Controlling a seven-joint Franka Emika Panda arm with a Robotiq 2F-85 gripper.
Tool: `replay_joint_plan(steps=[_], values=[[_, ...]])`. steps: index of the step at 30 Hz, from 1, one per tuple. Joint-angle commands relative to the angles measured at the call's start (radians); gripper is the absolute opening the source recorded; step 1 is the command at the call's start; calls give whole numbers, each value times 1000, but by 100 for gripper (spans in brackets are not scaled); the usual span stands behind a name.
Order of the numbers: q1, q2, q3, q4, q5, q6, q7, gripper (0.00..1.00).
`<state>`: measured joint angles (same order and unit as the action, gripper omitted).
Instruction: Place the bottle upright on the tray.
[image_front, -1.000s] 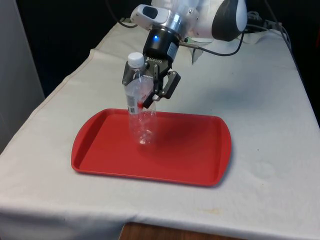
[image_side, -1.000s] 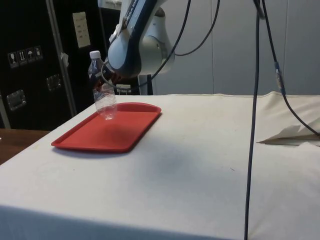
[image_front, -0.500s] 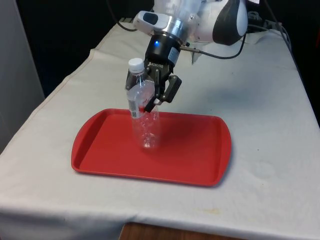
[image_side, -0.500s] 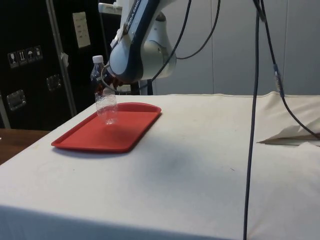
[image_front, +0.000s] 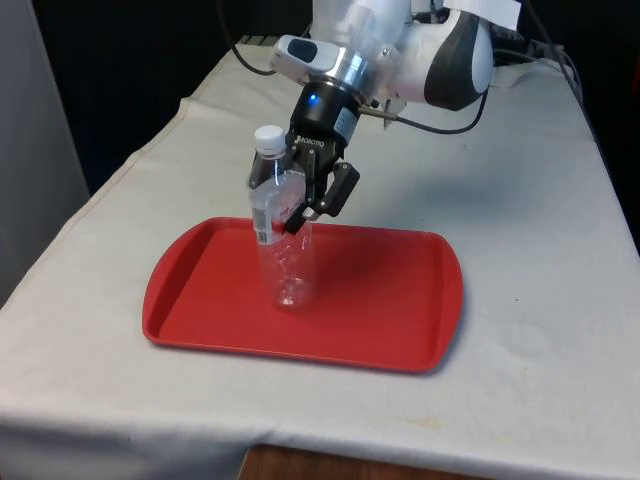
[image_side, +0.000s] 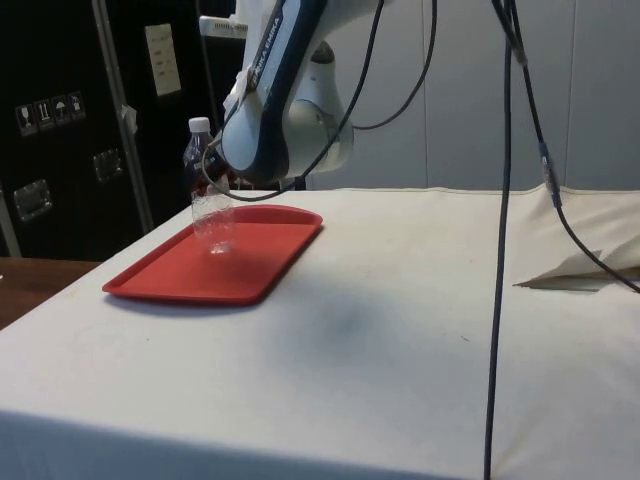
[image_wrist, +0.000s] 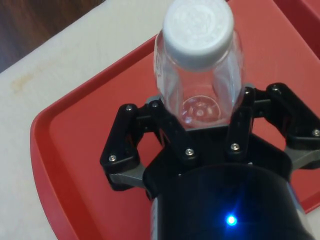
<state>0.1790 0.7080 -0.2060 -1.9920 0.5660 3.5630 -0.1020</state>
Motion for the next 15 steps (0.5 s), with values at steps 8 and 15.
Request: replay_joint_plan(steps=[8,15], values=[[-2,-1,3,1,-2,1,1,35],[-1,1,2,1,-1,1,1,35]])
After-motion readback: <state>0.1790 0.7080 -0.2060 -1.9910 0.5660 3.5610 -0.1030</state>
